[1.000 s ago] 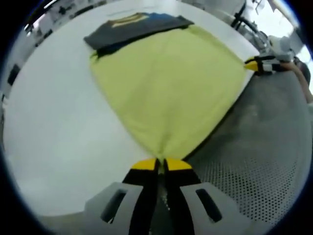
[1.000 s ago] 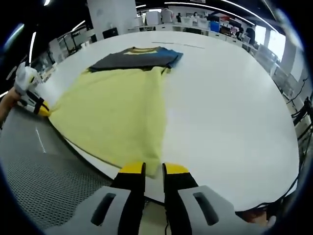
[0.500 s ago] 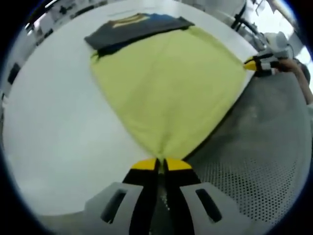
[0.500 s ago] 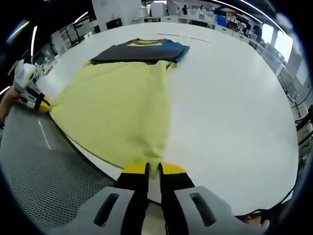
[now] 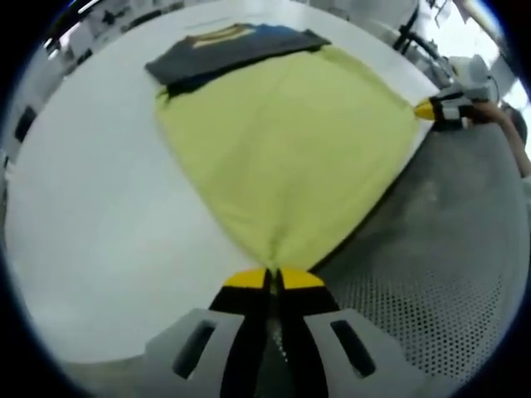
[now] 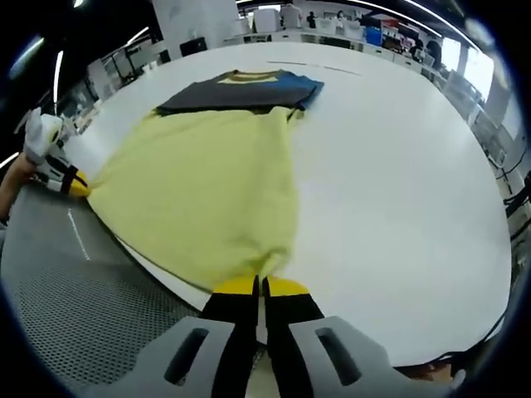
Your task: Fold the garment on the visible template until the final outline fits inside the template.
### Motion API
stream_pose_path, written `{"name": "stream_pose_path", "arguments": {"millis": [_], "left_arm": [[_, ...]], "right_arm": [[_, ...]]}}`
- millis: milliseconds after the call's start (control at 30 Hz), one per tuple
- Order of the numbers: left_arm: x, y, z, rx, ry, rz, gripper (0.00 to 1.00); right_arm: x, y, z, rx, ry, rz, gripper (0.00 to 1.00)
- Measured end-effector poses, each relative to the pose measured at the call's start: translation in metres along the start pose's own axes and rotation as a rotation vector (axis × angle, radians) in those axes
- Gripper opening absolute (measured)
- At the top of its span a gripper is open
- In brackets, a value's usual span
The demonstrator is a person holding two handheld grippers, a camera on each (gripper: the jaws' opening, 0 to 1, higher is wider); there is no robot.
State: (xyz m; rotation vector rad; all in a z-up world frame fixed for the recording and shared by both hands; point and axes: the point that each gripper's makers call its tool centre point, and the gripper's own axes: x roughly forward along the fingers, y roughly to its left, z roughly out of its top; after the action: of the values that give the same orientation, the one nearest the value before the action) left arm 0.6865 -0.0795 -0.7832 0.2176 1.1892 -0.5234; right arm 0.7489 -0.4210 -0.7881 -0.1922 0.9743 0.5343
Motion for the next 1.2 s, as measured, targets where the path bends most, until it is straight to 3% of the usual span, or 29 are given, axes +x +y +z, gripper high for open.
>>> {"name": "stream_pose_path", "arguments": {"millis": [200, 400, 800, 1200], "left_arm": [[-0.001, 0.0, 0.0, -0.002, -0.02, 0.006, 0.0], [-0.002, -0.001, 0.0, 0.008, -0.001, 0.012, 0.0], [-0.024, 0.001, 0.007, 0.02, -0.018, 0.001, 0.0], [-0.062, 0.015, 0.035, 0.057, -0.133, 0.057, 0.0]], "right_arm": [[-0.002, 0.002, -0.001, 0.006, 0.013, 0.007, 0.03], [-0.012, 0.005, 0.0, 0.002, 0.01, 0.02, 0.03], [-0.039, 0.017, 0.011, -0.022, -0.019, 0.038, 0.02], [-0.074, 0.017, 0.062, -0.055, -0.187, 0.017, 0.02]]}}
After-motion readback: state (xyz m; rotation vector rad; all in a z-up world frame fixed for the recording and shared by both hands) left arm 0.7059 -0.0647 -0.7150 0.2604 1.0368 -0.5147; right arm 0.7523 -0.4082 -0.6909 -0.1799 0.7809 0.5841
